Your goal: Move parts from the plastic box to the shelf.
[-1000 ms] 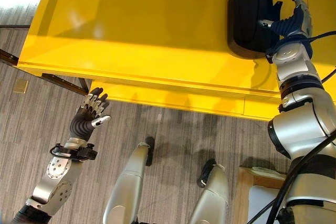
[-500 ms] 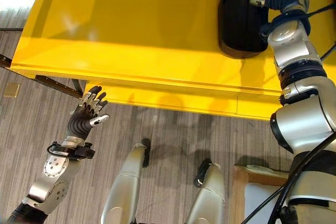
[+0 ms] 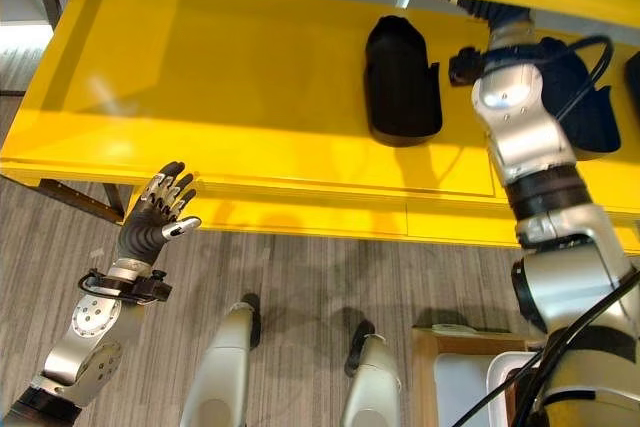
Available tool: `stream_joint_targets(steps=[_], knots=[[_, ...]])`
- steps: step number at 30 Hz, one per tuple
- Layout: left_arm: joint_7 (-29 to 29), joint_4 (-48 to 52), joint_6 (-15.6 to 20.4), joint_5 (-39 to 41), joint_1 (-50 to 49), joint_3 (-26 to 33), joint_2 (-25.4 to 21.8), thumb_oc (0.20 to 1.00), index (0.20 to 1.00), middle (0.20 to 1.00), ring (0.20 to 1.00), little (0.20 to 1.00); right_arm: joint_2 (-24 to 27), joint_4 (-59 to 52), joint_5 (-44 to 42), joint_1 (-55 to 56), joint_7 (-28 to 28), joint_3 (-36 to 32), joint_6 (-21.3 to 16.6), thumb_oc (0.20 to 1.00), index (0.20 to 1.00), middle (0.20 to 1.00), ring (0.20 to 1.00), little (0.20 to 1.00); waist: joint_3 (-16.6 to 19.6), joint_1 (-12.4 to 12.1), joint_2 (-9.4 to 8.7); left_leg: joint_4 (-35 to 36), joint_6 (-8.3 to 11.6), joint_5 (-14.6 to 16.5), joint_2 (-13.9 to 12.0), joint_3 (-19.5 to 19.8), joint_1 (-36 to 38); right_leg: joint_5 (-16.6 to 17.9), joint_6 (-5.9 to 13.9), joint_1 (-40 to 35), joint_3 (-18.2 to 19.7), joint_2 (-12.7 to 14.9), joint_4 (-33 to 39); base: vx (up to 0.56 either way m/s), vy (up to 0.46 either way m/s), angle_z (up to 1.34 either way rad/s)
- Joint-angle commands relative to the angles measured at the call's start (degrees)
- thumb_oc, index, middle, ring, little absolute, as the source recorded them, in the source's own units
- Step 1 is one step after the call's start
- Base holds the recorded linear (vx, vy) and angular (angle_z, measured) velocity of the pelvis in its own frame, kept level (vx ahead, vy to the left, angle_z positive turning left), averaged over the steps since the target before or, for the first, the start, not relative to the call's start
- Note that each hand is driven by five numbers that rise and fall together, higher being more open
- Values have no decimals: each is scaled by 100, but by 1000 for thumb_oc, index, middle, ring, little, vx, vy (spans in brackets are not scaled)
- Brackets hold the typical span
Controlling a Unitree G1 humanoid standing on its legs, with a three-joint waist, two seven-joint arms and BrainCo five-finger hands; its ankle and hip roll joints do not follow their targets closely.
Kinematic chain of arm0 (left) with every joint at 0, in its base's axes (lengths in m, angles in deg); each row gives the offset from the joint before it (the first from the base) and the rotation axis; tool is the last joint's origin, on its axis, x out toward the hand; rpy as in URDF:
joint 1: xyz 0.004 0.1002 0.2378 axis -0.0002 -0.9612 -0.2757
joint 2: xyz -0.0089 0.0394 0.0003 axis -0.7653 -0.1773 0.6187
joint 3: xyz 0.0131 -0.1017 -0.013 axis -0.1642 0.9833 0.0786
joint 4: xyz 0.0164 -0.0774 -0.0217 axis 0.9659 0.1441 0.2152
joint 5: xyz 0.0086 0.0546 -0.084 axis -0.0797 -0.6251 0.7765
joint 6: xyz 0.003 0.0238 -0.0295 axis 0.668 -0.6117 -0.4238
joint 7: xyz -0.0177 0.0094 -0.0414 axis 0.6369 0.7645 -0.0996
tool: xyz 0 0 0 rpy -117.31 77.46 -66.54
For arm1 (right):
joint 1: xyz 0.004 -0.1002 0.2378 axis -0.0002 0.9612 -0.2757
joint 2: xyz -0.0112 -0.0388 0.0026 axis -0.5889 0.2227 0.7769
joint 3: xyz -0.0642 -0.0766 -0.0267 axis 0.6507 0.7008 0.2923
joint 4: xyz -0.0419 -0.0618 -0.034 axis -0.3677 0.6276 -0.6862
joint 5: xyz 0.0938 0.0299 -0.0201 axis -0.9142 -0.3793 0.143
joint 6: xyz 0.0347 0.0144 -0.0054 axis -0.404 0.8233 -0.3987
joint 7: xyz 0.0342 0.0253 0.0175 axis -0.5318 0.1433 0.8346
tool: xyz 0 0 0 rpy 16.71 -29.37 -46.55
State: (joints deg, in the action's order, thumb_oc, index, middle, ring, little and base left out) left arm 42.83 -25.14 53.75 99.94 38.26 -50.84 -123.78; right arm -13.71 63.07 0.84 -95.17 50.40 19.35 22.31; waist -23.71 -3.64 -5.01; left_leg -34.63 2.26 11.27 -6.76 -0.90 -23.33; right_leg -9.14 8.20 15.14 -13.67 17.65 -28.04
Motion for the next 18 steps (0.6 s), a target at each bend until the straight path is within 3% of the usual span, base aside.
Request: stream_joint_targets(steps=[1,3,4,6,9,12,18], knots=[[-207,-7,196,-14,10,159,101,1000,1000,1000,1000,1000,-24,506,20,93,206,-87,-506,1000,1000,1000,1000,1000,360,-9,71,503,27,-88,-136,353,130,-132,-205,-207,-131,-343,-81,158,-75,-34],[-249,-108,128,-187,-150,284,238,1000,1000,1000,1000,1000,-773,-353,67,1412,530,-483,-636,1000,1000,1000,1000,1000,592,38,1,1063,24,-256,-198,289,535,80,-125,-560,-174,-419,488,153,-42,-26],[-272,-146,69,-311,-286,430,395,1000,1000,1000,1000,1000,-1133,-1062,-135,2341,954,-595,-644,1000,1000,1000,1000,1000,780,121,-63,1575,27,-456,-234,196,854,286,-78,-814,-151,-487,993,175,5,-22],[-377,-145,35,-519,-553,692,619,1000,1000,1000,1000,1000,-1514,-1665,-483,3455,1547,-667,-628,1000,1000,1000,1000,1000,1163,242,-96,2372,58,-694,-257,41,1352,582,35,-1199,-118,-547,1731,173,50,-13],[-416,-236,34,-699,-739,850,808,1000,1000,1000,1000,1000,-1742,-2035,-832,4255,2001,-614,-555,1000,1000,1000,1000,1000,1488,378,-104,3012,99,-905,-210,-114,1741,861,158,-1462,-114,-520,2204,134,125,-13],[-491,-362,82,-843,-882,926,1014,1000,1000,1000,1000,1000,-1727,-2316,-539,4871,2371,-484,-434,1000,1000,1000,1000,1000,1738,495,-104,3622,104,-1081,-125,-347,2131,1131,279,-1634,-56,-452,2558,82,167,-8],[-526,-464,161,-1034,-975,1001,1121,1000,1000,1000,1000,1000,-1652,-2516,-243,5476,2579,-468,-321,1000,1000,1000,1000,1000,1861,591,-134,3656,-8,-939,76,-574,2338,1487,452,-1681,162,-239,2670,23,126,-21]])
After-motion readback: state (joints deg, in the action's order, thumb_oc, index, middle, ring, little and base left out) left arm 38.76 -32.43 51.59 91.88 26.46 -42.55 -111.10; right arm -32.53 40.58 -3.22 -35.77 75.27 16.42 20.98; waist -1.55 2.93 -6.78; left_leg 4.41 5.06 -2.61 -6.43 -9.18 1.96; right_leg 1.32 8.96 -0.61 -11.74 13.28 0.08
